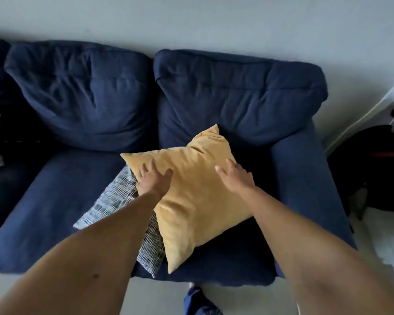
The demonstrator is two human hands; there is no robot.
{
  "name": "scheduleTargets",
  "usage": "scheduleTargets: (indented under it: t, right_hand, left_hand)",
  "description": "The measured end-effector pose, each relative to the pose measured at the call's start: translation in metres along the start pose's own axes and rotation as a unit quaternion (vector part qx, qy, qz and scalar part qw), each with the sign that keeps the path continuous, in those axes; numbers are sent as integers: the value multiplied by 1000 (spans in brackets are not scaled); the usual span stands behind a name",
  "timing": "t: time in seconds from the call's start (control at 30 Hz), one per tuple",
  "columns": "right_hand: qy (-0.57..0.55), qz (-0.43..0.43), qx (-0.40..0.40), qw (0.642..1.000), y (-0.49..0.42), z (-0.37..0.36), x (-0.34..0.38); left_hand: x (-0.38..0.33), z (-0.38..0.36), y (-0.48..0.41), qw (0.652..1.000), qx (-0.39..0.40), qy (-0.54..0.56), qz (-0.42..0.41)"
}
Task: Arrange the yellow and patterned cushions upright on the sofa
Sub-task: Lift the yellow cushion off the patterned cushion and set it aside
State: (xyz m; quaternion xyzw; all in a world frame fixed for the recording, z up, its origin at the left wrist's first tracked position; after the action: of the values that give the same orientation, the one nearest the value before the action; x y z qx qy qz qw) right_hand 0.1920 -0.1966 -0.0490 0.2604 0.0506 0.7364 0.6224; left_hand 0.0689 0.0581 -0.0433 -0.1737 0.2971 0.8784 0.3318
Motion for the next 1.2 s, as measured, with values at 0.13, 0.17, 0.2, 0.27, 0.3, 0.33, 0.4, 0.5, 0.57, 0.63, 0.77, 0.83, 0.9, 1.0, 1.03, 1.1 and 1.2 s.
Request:
scheduleTargets:
  t: [0.13,0.17,0.2,0.27,0.3,0.33,0.4,0.5,0.57,0.63,0.77,0.83,0.9,1.0,1.03,1.1,1.2]
  right_hand:
    - [-17,-35,-21,999,-36,-14,-22]
    - [-28,-43,-17,999,-44,-22,-26]
    - [-35,-50,-9,998,-52,-30,-30]
    - [-49,-59,2,997,-67,-42,-36]
    - [-61,-66,2,996,-73,-45,-40]
    - [-78,-77,2,994,-81,-48,-46]
    - [-117,-104,-5,988,-96,-53,-59]
    - [-190,-150,-6,970,-114,-62,-79]
    - [-241,-155,5,958,-125,-70,-84]
    - [-284,-151,11,947,-130,-76,-84]
    - [-311,-144,3,939,-134,-82,-83]
    - [-325,-133,-3,936,-133,-82,-80]
    - [-336,-125,-15,933,-128,-78,-78]
    - [-358,-104,-38,927,-117,-65,-76]
    - [-368,-95,-49,924,-112,-58,-77]
    - [-395,-72,-87,912,-102,-39,-81]
    - [-436,-46,-178,881,-83,-2,-95]
  left_hand:
    - [37,-14,-19,991,-46,60,108]
    - [44,-22,-22,989,-47,78,120]
    - [50,-30,-26,986,-44,99,130]
    - [58,-44,-35,979,-48,147,134]
    - [61,-49,-37,975,-54,169,133]
    - [64,-55,-40,971,-62,188,134]
    - [71,-63,-44,962,-89,217,141]
    - [79,-72,-50,946,-116,260,158]
    - [85,-78,-55,937,-124,279,168]
    - [87,-81,-59,932,-129,292,171]
    - [82,-81,-66,925,-150,322,137]
    - [74,-79,-67,922,-154,334,118]
    - [63,-76,-67,920,-161,344,95]
    - [42,-68,-64,917,-176,353,56]
    - [34,-65,-62,916,-177,358,43]
    - [12,-56,-58,909,-177,376,9]
    - [-33,-39,-53,894,-178,402,-86]
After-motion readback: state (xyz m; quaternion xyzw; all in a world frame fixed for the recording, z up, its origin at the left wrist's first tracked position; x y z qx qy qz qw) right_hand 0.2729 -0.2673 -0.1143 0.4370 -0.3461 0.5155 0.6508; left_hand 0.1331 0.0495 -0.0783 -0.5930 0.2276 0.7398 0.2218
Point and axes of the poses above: each hand's wrist, its own y-axis away from the middle knuckle, its own z-axis out of the back of the hand, x = y × z, the point moved 10 cm from there along -y, towards the middle knuckle, and after that the axes turned 2 degrees about -x, right-handed, at the moved point
